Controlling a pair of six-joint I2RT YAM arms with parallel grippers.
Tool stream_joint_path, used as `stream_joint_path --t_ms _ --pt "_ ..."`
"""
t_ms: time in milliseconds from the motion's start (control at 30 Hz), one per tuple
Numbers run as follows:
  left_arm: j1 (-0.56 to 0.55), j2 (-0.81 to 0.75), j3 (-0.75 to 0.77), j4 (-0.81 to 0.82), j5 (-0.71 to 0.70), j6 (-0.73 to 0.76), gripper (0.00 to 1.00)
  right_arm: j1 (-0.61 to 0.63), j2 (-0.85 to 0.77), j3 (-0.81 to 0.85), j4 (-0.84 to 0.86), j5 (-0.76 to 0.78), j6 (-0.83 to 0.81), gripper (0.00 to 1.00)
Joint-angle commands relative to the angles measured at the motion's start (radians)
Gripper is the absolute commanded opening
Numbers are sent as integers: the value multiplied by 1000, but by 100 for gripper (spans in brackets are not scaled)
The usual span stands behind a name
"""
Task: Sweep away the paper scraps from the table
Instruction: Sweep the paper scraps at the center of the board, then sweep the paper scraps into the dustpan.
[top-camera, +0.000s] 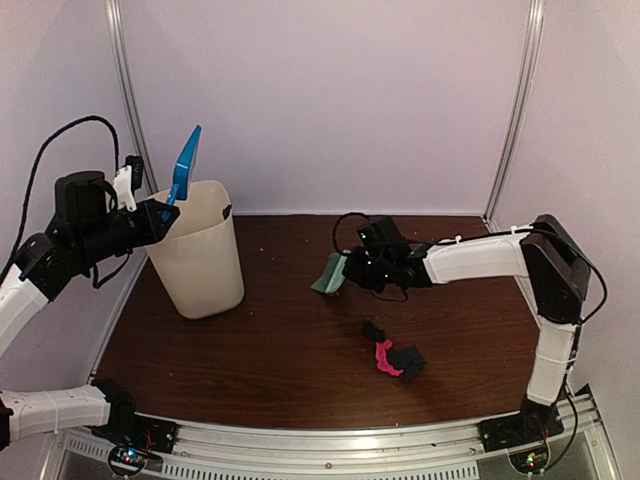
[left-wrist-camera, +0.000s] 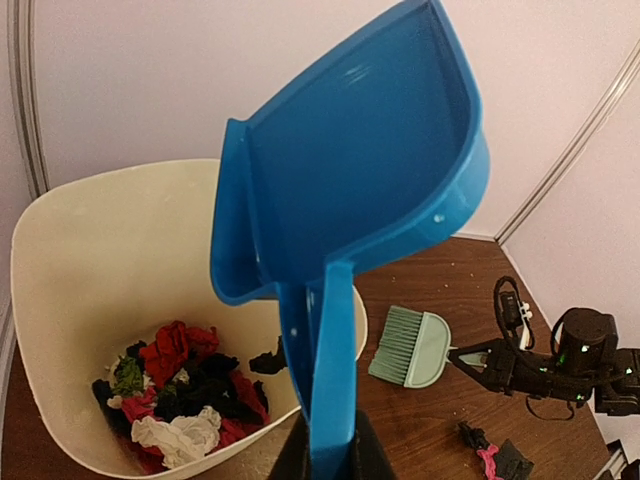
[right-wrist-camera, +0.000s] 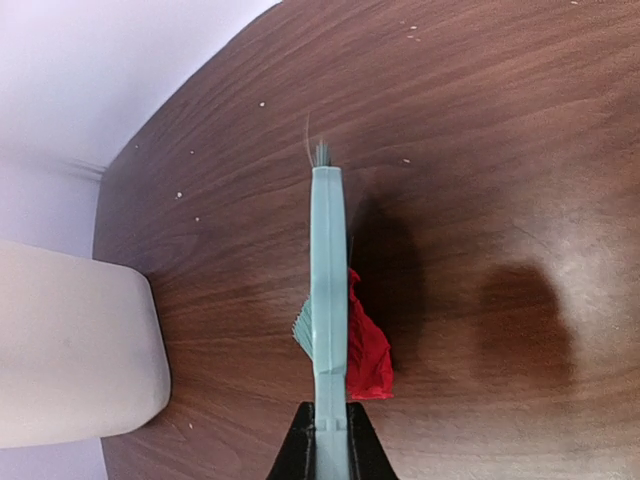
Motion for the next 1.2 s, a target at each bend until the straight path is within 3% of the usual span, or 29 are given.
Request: stream_joint_path --t_ms 0,267,567,767,900,1167 --pt "6 14 17 34 78 28 0 -2 -130 -144 -14 61 -53 0" --pt "-33 76 109 34 138 45 0 -3 -371 -356 -74 78 -95 0" --pt "-208 210 246 -10 60 70 0 -2 -726 -595 -162 111 -142 0" --pt "-340 304 297 -18 -40 107 0 -2 -938 -604 -260 166 -175 0" --pt "-431 377 341 -55 -94 150 0 -1 -1050 -554 -440 283 -153 0" --pt "-582 488 291 -60 -113 275 0 1 -1108 -548 -634 387 -115 0"
